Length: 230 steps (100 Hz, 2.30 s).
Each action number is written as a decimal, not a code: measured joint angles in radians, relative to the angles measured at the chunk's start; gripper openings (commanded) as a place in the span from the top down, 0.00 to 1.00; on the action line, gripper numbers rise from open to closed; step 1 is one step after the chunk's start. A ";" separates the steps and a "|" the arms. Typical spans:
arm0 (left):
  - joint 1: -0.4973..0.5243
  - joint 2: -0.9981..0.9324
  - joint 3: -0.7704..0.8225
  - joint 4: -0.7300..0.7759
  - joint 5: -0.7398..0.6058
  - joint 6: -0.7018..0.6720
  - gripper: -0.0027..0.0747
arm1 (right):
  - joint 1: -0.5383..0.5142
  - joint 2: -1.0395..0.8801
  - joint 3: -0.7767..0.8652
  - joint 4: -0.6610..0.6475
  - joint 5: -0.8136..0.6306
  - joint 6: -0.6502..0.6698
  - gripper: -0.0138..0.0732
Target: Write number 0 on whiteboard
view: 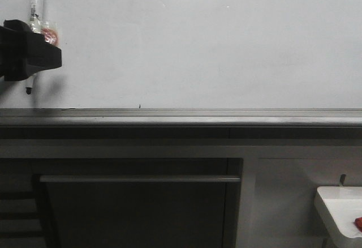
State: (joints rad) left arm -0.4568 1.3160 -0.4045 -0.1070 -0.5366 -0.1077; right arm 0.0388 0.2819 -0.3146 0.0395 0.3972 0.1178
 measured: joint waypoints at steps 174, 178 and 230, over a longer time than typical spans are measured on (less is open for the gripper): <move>-0.004 -0.060 0.000 1.178 -0.134 -0.001 0.99 | 0.832 0.894 -0.516 0.213 -0.131 -0.419 0.46; -0.004 -0.060 0.000 1.178 -0.137 -0.001 0.99 | 0.832 0.895 -0.516 0.213 -0.129 -0.419 0.46; -0.004 -0.063 0.000 1.098 -0.224 0.006 0.42 | 0.832 0.896 -0.523 0.213 -0.087 -0.419 0.92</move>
State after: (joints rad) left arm -0.4606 1.2532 -0.4045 0.9909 -0.7606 -0.1020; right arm 0.8706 1.1781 -0.8377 0.2525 0.3100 -0.3010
